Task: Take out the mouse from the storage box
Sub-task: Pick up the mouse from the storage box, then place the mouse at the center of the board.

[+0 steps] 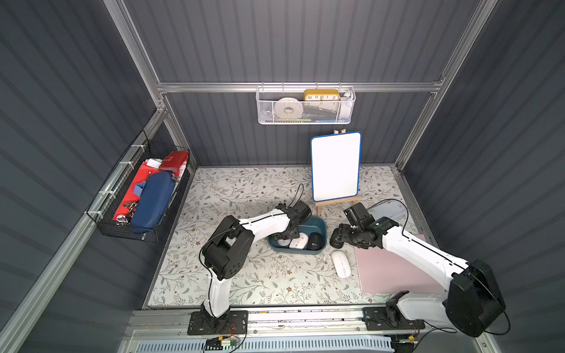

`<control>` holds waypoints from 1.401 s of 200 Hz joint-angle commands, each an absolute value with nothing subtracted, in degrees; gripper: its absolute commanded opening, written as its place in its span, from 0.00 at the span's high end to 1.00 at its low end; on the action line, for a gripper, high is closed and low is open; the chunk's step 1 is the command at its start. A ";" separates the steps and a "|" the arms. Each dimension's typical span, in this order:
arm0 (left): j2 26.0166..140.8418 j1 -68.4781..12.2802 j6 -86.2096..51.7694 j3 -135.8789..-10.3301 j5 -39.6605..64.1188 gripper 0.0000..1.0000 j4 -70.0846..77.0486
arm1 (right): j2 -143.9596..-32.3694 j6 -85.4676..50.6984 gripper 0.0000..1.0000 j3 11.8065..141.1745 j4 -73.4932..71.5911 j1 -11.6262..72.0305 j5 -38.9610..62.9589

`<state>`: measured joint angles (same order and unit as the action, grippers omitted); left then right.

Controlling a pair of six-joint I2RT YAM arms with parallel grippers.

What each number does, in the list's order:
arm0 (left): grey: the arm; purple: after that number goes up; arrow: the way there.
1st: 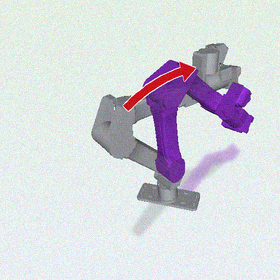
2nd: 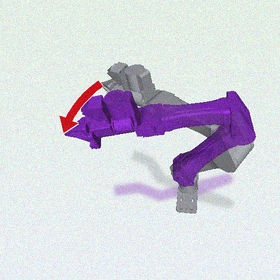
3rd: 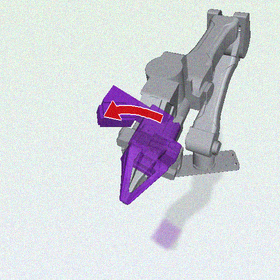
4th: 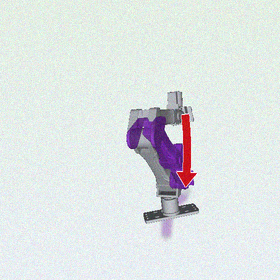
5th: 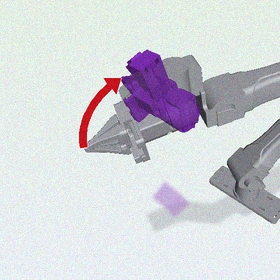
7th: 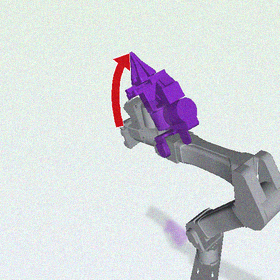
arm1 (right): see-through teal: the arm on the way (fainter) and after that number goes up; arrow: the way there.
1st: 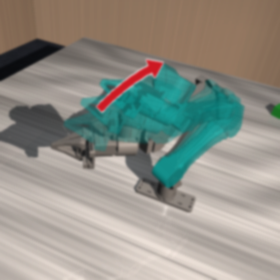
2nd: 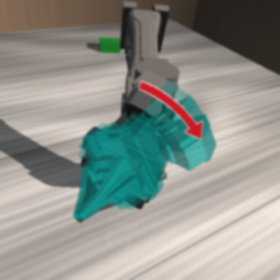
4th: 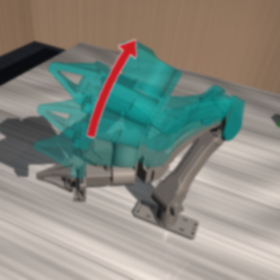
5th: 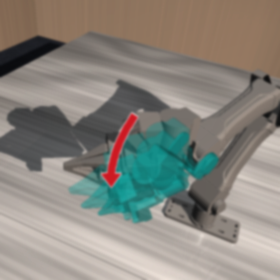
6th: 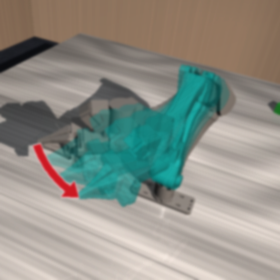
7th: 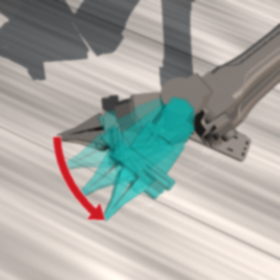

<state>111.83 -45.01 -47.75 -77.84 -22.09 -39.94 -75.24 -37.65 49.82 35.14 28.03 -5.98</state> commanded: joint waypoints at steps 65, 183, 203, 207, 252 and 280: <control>99.74 -50.12 -50.79 -78.07 -24.65 0.41 -48.16 | -74.92 -38.12 0.26 49.42 35.26 28.39 -5.78; 74.49 -54.01 -68.51 -54.59 -15.93 0.41 -54.49 | -75.77 -39.01 0.26 49.48 33.24 29.33 -5.10; 74.56 -53.43 -69.75 -51.04 -15.60 0.41 -52.48 | -76.03 -39.24 0.26 49.48 32.95 29.70 -5.12; 74.75 -53.19 -69.77 -50.41 -15.42 0.41 -51.86 | -76.12 -39.20 0.26 49.48 32.89 29.78 -5.18; 76.38 -47.55 -68.20 -43.55 -12.60 0.42 -45.67 | -76.54 -39.64 0.26 49.17 32.78 30.82 -5.32; 77.26 -44.28 -66.47 -41.32 -12.00 0.41 -42.18 | -76.17 -39.88 0.25 48.61 32.25 31.10 -5.75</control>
